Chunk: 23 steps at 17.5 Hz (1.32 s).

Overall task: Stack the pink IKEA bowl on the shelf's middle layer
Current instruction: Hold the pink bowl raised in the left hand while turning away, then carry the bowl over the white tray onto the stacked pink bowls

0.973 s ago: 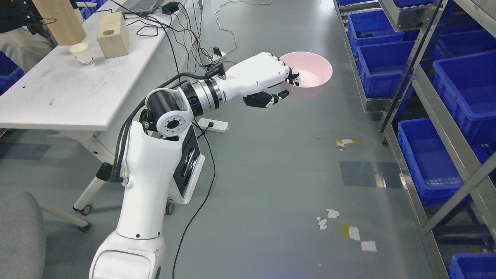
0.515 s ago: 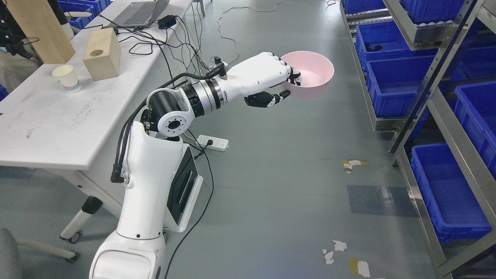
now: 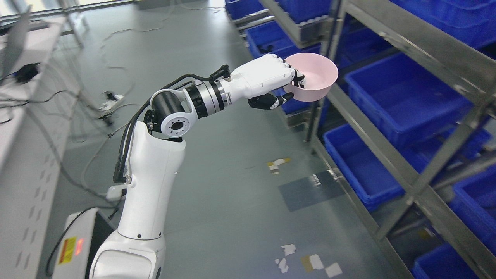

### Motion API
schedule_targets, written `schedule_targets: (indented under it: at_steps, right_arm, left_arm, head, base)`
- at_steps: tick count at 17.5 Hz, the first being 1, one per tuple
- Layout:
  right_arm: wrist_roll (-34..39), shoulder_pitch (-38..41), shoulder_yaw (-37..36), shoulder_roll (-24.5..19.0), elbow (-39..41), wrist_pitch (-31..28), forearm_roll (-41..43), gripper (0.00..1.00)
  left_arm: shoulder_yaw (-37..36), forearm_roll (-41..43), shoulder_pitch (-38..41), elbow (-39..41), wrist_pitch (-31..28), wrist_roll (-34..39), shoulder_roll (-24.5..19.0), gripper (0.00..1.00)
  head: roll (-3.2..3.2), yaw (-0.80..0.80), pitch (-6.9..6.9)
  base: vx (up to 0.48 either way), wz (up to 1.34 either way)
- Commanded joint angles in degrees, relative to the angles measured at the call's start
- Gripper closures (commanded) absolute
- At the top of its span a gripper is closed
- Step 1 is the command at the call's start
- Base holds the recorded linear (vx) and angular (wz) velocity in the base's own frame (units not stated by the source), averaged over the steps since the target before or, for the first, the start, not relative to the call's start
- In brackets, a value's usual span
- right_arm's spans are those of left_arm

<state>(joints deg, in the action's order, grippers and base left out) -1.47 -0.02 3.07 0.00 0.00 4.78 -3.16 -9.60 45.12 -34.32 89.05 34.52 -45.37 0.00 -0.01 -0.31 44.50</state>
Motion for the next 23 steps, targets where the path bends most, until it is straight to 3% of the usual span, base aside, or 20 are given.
schedule_targets:
  at_steps: [1, 3, 8, 10, 16, 19, 23]
  right_arm:
    - [-0.02, 1.33, 0.00, 1.00, 1.00, -0.03, 0.00, 0.00]
    - [-0.02, 1.33, 0.00, 1.00, 1.00, -0.03, 0.00, 0.00]
    - [-0.02, 1.33, -0.08, 1.00, 1.00, -0.03, 0.00, 0.00]
    - [-0.02, 1.33, 0.00, 1.00, 1.00, -0.03, 0.00, 0.00]
    - [-0.02, 1.33, -0.08, 1.00, 1.00, -0.03, 0.00, 0.00]
    - [-0.02, 1.33, -0.08, 1.00, 1.00, -0.03, 0.00, 0.00]
    - [-0.02, 1.33, 0.00, 1.00, 1.00, -0.03, 0.00, 0.00]
  left_arm:
    - [-4.98, -2.66, -0.14, 0.16, 1.16, 0.02, -1.00, 0.92]
    - [-4.56, -2.49, -1.80, 0.34, 2.48, -0.07, -1.00, 0.92]
    - [6.07, -0.74, -17.52, -1.84, 2.04, -0.95, -1.00, 0.92]
    - [7.05, 1.63, -17.89, -3.17, 2.04, -0.95, -1.00, 0.92]
    - [6.79, 5.07, -17.10, -5.73, -2.52, -3.75, -10.53, 0.92]
    - [6.34, 4.80, -15.96, -6.68, -2.53, -4.11, -10.19, 0.92]
    - [3.28, 5.06, -15.95, -13.27, -1.21, -3.41, -5.98, 0.91]
  head:
    - [0.00, 0.00, 0.00]
    - [0.00, 0.00, 0.00]
    - [0.00, 0.00, 0.00]
    - [0.00, 0.00, 0.00]
    - [0.00, 0.00, 0.00]
    - [0.00, 0.00, 0.00]
    - [0.00, 0.00, 0.00]
  base:
    - [0.128, -1.57]
    - [0.110, -1.64]
    - [0.047, -1.69]
    - [0.038, -1.40]
    - [0.096, -0.78]
    - [0.091, -0.21]
    - [0.071, -0.07]
